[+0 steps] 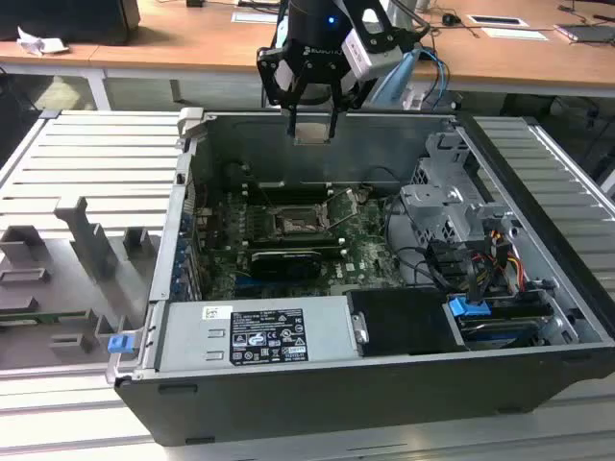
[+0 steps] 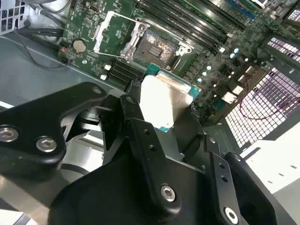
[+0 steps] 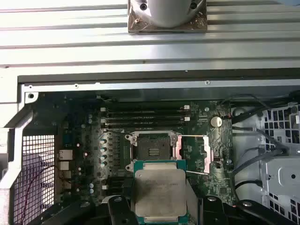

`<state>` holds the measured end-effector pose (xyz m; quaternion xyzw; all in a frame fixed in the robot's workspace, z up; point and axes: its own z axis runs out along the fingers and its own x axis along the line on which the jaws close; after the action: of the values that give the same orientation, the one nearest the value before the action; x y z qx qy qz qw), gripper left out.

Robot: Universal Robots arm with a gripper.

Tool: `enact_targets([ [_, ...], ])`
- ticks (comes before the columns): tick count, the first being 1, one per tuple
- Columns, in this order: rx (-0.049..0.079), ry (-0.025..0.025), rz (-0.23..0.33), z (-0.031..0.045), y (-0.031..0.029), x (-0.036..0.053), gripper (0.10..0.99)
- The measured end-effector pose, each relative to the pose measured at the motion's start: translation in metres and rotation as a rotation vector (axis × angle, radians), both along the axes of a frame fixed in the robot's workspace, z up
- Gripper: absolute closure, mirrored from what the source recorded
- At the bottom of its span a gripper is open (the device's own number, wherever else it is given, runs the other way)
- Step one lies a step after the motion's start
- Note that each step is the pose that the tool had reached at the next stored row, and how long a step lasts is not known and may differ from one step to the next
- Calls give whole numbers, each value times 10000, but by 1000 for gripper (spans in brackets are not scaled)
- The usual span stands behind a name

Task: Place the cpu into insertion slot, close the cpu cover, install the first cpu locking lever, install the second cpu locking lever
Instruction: 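Place the cpu into insertion slot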

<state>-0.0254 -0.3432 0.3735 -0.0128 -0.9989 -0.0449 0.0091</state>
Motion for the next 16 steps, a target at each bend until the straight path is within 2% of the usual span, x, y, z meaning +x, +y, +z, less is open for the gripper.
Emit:
enact_targets([
  [10, 0, 0, -53, 0, 0, 0, 557],
  [15, -18, 0, -317, 0, 0, 0, 557],
  [16, -17, 0, -555, -1, 0, 0, 557],
])
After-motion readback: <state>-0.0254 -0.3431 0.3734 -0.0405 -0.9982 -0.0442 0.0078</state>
